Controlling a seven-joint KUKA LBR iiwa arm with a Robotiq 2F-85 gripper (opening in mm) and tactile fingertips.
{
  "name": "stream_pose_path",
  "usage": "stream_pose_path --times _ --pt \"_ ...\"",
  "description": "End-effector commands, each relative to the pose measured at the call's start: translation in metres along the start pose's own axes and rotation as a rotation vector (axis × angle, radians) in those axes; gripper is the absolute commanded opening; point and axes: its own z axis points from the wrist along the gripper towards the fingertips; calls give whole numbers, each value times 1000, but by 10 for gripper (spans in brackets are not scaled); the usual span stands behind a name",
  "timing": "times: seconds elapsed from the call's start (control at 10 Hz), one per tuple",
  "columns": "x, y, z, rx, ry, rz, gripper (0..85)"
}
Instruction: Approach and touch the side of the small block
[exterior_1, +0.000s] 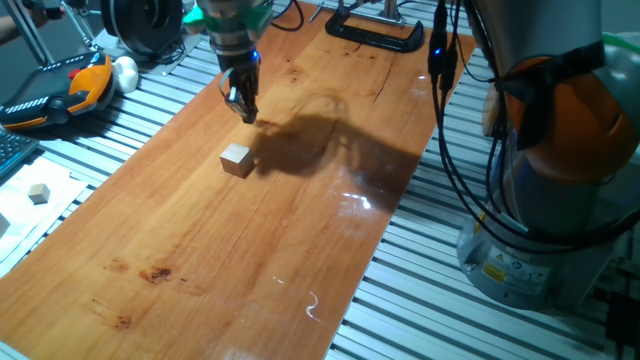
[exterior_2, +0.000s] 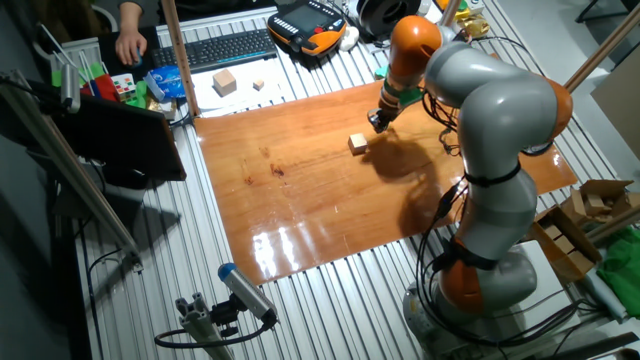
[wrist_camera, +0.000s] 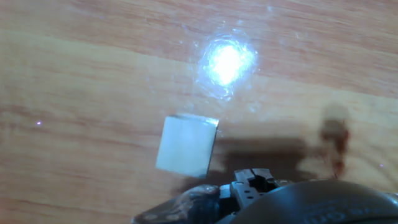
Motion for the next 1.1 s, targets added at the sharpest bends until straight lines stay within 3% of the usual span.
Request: stream_pose_path --times 0.0,0.3,1.0 --pt "-1 0 6 -1 -5 -2 7" --pt "-3 -1 30 -10 -28 -14 7" --pt "2 23 56 -30 -58 26 7"
